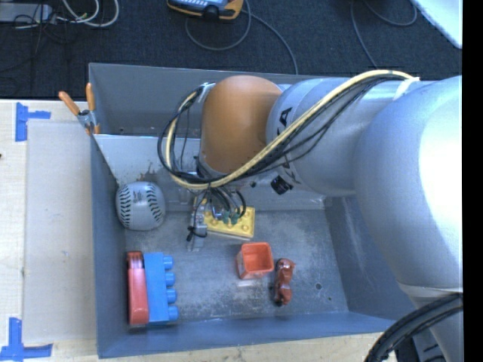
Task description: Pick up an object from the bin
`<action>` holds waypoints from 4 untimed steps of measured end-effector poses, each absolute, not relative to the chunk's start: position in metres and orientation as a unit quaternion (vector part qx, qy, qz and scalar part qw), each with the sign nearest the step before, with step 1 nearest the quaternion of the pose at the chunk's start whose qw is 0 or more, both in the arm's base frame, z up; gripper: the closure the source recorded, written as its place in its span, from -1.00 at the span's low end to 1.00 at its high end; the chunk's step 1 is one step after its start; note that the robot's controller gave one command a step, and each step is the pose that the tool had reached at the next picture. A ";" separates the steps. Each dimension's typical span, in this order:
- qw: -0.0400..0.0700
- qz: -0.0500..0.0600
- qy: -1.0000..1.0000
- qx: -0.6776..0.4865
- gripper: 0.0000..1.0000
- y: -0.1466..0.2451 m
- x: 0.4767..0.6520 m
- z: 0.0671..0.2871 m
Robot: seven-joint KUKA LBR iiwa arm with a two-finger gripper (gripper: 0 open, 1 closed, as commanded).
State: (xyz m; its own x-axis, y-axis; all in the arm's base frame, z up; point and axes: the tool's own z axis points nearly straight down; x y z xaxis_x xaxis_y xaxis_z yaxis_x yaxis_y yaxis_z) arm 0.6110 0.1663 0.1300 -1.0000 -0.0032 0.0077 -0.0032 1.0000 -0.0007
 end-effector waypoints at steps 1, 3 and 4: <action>0.001 0.000 -1.000 0.000 -1.00 0.166 0.612 0.135; 0.002 0.001 -0.988 -0.156 -1.00 0.139 0.610 0.110; 0.001 0.000 -0.995 -0.102 -1.00 0.137 0.610 0.095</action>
Offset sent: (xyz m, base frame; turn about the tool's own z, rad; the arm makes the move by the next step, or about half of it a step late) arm -0.0087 -0.0274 -0.0368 0.3655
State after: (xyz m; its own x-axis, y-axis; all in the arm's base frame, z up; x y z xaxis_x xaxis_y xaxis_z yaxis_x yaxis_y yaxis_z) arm 0.6103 0.1365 0.0955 -0.9791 0.2033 0.0027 0.2033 0.9791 -0.0010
